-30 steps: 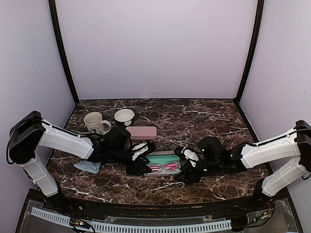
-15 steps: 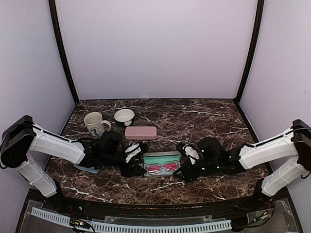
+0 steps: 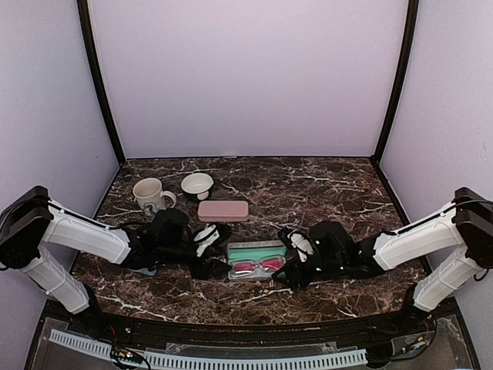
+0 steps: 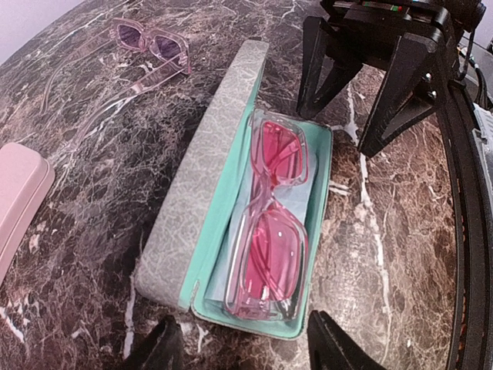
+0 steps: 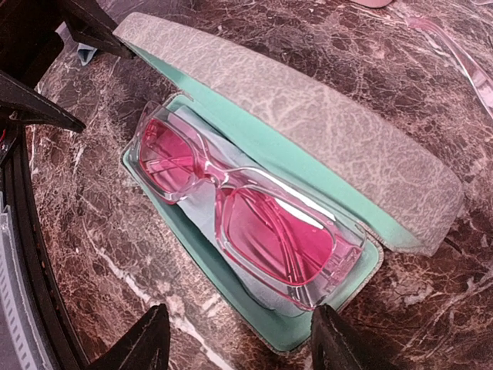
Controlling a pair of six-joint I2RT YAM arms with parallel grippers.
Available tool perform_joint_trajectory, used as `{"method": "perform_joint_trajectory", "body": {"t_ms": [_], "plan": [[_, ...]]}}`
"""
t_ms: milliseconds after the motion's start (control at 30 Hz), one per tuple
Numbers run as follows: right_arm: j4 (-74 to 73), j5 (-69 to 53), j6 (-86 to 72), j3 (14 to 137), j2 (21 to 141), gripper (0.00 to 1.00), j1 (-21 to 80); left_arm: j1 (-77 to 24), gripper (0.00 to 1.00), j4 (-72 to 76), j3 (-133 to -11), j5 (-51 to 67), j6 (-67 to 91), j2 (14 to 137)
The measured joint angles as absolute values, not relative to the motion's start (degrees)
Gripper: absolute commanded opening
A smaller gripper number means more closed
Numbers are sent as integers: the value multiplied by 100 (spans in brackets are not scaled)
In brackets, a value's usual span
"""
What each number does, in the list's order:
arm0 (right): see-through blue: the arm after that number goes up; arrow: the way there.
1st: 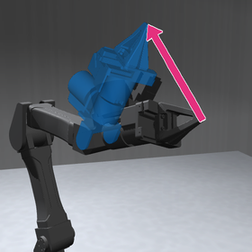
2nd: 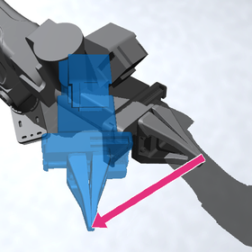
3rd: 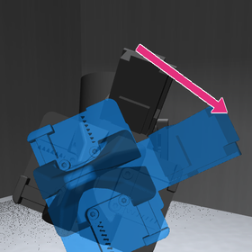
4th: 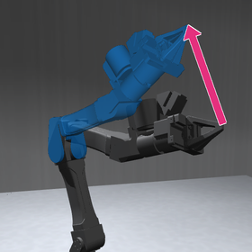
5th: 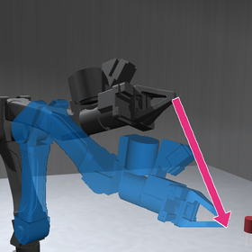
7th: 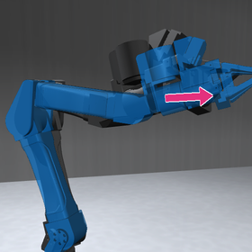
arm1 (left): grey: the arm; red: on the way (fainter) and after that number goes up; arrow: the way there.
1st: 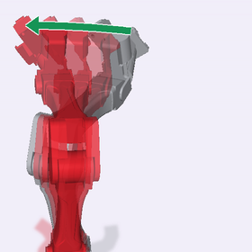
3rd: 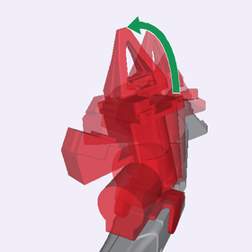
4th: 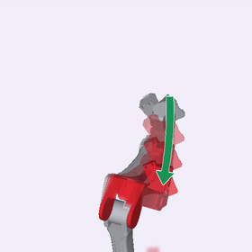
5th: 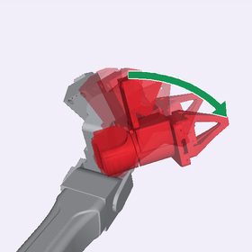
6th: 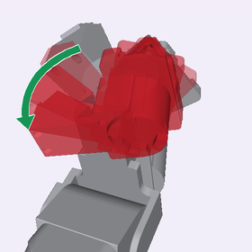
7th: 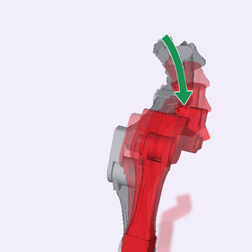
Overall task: Organize the sunglasses
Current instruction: Adjust the sunglasses in the sunglasses case.
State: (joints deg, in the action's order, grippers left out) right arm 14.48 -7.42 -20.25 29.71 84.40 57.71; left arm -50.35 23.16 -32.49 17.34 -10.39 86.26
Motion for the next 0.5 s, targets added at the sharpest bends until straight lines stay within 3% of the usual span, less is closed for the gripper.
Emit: {"method": "perform_joint_trajectory", "body": {"t_ms": [500], "plan": [[1669,-790,-2025,2980,8661,60,5822,-5109,46,2665,-3242,1782,-934,9017]]}}
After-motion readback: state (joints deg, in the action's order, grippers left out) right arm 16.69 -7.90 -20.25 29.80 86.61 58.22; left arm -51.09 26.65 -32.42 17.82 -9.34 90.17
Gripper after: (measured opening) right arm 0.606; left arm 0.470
